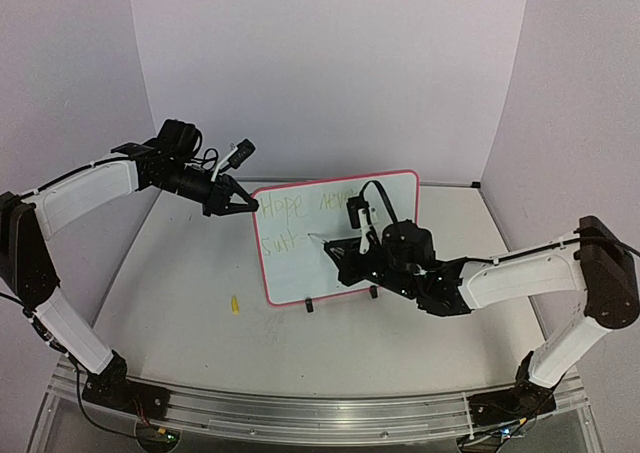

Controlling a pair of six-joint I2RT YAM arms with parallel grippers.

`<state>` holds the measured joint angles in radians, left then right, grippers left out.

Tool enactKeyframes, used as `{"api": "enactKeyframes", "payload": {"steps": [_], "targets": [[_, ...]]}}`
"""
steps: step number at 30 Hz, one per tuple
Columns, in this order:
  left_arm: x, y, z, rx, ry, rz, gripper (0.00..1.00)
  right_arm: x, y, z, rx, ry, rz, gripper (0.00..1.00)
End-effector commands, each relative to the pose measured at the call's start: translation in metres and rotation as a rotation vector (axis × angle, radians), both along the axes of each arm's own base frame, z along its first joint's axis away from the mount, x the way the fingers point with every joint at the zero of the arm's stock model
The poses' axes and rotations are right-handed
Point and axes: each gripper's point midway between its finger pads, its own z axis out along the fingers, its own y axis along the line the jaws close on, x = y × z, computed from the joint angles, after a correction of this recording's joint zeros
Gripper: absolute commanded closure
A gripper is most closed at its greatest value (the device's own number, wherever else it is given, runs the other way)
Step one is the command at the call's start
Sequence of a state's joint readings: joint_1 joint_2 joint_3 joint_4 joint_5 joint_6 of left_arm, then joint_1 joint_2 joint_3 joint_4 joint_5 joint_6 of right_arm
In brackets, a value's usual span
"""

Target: Write a sentence on the whiteboard

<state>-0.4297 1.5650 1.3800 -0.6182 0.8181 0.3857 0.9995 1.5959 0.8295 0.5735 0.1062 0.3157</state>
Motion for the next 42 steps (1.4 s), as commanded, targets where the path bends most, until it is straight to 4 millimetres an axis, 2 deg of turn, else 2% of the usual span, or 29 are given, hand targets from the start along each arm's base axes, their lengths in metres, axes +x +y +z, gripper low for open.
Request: {"api": "enactKeyframes", "payload": {"steps": [1, 10, 15, 25, 42], "targets": [[-0.009, -0.003, -0.029, 0.077, 0.069, -0.013, 1.0, 0.009, -0.003, 0.022, 0.025, -0.043, -0.028, 1.0], [-0.009, -0.003, -0.028, 0.078, 0.066, -0.011, 1.0, 0.01, 0.014, 0.011, 0.018, -0.019, 0.02, 1.0], [-0.009, -0.003, -0.029, 0.079, 0.066, -0.011, 1.0, 0.008, 0.016, 0.001, 0.015, 0.009, 0.031, 1.0], [-0.009, -0.003, -0.029, 0.079, 0.066, -0.011, 1.0, 0.004, 0.007, -0.021, -0.007, 0.066, 0.013, 1.0], [-0.009, -0.003, -0.029, 0.079, 0.065, -0.01, 1.0, 0.006, 0.001, -0.026, -0.04, 0.081, -0.015, 1.0]]}}
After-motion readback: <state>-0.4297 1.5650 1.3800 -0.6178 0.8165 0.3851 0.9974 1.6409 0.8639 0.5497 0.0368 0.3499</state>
